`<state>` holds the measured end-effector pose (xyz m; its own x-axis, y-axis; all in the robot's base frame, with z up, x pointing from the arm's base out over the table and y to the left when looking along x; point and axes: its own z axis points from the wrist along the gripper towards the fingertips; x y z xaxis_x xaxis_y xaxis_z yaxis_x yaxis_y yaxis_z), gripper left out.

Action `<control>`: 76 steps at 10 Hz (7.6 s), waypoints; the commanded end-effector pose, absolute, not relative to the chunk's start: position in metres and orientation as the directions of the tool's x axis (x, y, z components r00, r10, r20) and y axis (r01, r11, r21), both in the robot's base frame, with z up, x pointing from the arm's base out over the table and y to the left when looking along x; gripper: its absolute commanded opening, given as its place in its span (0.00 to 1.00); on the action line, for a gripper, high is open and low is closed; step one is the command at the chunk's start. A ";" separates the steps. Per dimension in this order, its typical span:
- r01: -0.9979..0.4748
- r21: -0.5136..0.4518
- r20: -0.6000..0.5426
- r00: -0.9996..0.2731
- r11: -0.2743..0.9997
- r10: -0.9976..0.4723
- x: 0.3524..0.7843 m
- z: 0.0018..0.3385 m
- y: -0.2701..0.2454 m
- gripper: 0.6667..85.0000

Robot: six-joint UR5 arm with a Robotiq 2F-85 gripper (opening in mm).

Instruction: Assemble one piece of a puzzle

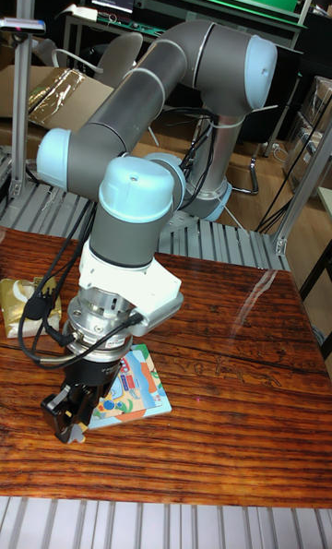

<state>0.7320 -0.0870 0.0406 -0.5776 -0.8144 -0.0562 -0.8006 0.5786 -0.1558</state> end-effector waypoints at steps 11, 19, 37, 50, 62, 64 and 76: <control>-0.794 -0.154 -0.062 -0.587 0.589 -0.807 0.731 0.042 -0.090 0.33; -0.814 -0.134 -0.057 -0.563 0.565 -0.825 0.724 0.037 -0.090 0.34; -0.832 -0.146 -0.055 -0.534 0.536 -0.844 0.723 0.032 -0.095 0.37; -0.839 -0.140 -0.070 -0.522 0.527 -0.850 0.722 0.029 -0.093 0.36; -0.901 -0.133 -0.110 -0.401 0.413 -0.909 0.719 0.033 -0.080 0.37; -0.922 -0.114 -0.106 -0.359 0.370 -0.927 0.713 0.034 -0.077 0.37; -0.986 -0.094 -0.018 -0.135 0.136 -0.991 0.681 0.014 -0.104 0.46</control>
<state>0.6840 -0.0991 0.0168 -0.1502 -0.9884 -0.0241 -0.9840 0.1518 -0.0929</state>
